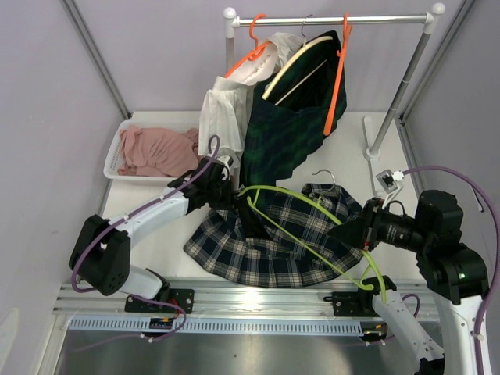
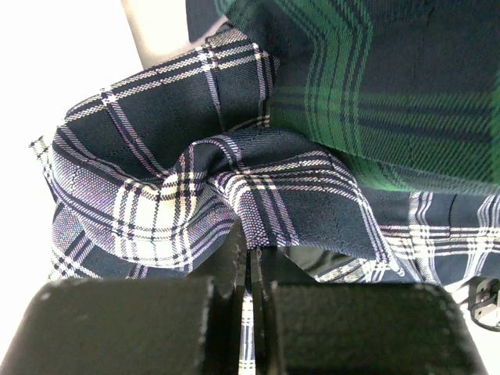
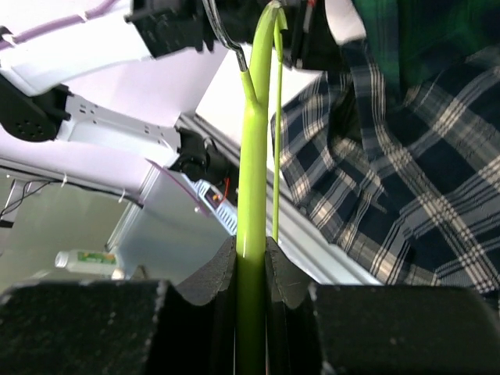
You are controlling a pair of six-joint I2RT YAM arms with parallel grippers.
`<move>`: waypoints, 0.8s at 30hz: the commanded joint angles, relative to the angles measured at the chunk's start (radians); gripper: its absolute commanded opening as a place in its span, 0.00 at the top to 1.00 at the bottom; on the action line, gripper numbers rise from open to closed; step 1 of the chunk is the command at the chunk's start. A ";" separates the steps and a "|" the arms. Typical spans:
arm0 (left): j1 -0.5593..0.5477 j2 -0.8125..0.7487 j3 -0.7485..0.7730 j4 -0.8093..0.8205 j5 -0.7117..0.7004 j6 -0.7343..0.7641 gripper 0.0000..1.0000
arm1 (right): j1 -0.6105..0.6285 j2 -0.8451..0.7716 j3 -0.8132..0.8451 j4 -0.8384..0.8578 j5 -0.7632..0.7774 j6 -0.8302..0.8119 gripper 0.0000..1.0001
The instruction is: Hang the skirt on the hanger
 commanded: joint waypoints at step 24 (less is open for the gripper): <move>0.019 -0.063 0.048 -0.079 -0.005 0.065 1.00 | 0.468 0.052 -0.240 0.206 0.549 0.067 1.00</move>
